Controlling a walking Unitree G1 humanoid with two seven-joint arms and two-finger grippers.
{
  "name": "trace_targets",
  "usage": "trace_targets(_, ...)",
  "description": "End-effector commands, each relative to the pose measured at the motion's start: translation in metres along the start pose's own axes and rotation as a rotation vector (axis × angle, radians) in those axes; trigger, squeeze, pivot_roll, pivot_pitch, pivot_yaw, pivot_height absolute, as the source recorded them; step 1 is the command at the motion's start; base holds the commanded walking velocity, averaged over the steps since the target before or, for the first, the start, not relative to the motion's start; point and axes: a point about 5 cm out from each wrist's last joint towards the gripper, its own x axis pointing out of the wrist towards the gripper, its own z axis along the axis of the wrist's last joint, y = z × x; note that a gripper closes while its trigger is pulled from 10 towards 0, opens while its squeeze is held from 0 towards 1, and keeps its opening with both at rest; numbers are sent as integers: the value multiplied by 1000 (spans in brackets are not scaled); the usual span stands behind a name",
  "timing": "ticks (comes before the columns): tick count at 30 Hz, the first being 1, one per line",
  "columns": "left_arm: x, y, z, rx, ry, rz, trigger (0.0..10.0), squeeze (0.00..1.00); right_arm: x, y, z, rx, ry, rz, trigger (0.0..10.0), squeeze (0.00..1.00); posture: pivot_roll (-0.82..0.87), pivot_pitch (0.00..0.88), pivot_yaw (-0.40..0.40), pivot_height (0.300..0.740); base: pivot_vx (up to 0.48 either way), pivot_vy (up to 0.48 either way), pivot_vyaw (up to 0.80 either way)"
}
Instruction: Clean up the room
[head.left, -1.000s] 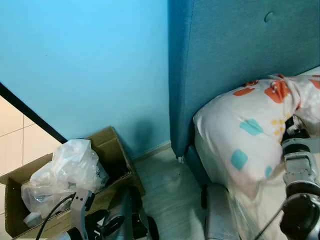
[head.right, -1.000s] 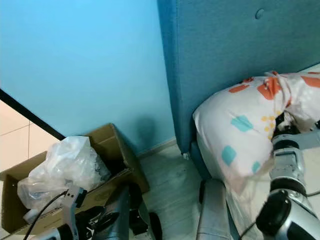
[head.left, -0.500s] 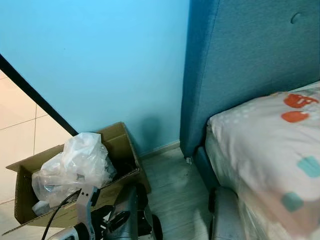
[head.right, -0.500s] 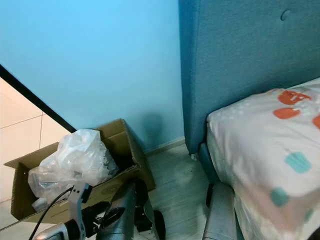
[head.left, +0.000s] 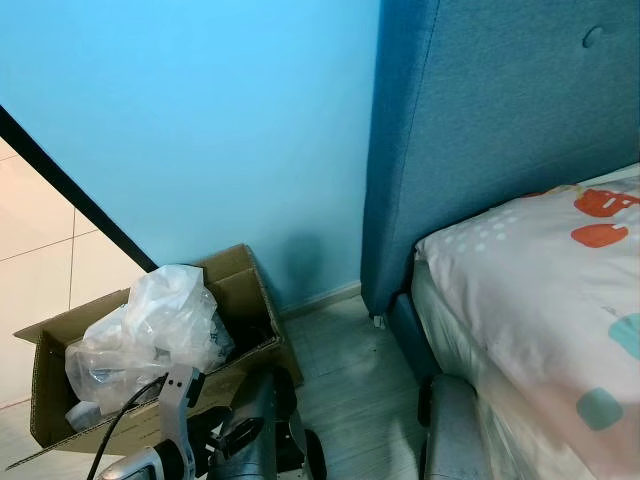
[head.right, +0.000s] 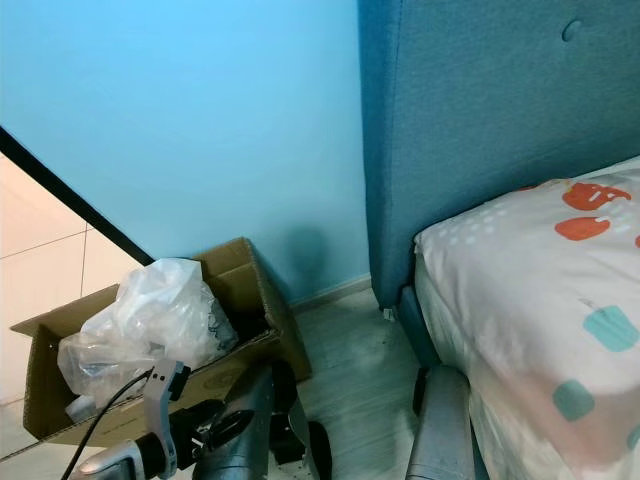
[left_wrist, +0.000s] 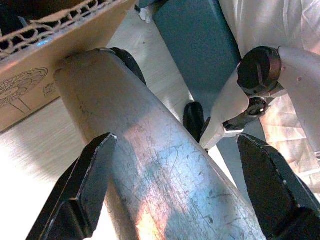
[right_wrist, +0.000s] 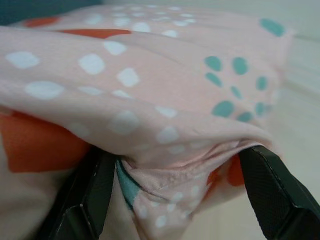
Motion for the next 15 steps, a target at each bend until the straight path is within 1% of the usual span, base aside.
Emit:
trace_targets(1, -5, 1, -17, -52, 43, 21, 10000, 0, 0, -12, -1, -43, 11, -80, 10000, 0, 181, 302, 131, 561, 0, 0, 0)
trace_targets(3, -5, 1, -17, -52, 43, 21, 10000, 0, 0, -12, -1, -43, 11, -80, 10000, 0, 181, 302, 131, 561, 0, 0, 0)
trace_targets(4, -4, 1, -18, -52, 45, 21, 10000, 0, -1, -13, -4, -66, 25, -115, 10000, 0, 185, 296, 132, 561, 0, 0, 0)
trace_targets(5, -4, 1, -18, -52, 45, 21, 10000, 0, -1, -13, -4, -66, 25, -115, 10000, 0, 185, 296, 132, 561, 0, 0, 0)
trace_targets(7, -4, 2, -17, -52, 45, 22, 10000, 0, -2, -10, -8, -72, 46, -120, 10000, 0, 185, 293, 132, 561, 0, 0, 0)
trace_targets(10, -2, 4, -17, -53, 46, 26, 10000, 0, -5, 5, -21, -109, 133, -71, 10000, 0, 177, 285, 127, 561, 0, 0, 0)
trace_targets(11, -2, 4, -18, -56, 49, 26, 10000, 0, -7, 7, -28, -157, 193, -60, 10000, 0, 172, 277, 122, 561, 0, 0, 0)
trace_targets(12, -2, 4, -18, -56, 49, 26, 10000, 0, -7, 7, -28, -157, 193, -60, 10000, 0, 172, 277, 122, 561, 0, 0, 0)
trace_targets(13, -1, 4, -18, -58, 51, 26, 10000, 0, -8, 8, -32, -191, 232, -58, 10000, 0, 172, 274, 120, 561, 0, 0, 0)
trace_targets(14, 1, 3, -21, -65, 61, 24, 10000, 0, -12, 2, -42, -395, 338, -56, 10000, 0, 163, 259, 112, 561, 0, 0, 0)
trace_targets(15, 1, 3, -21, -65, 61, 24, 10000, 0, -12, 2, -42, -395, 338, -56, 10000, 0, 163, 259, 112, 561, 0, 0, 0)
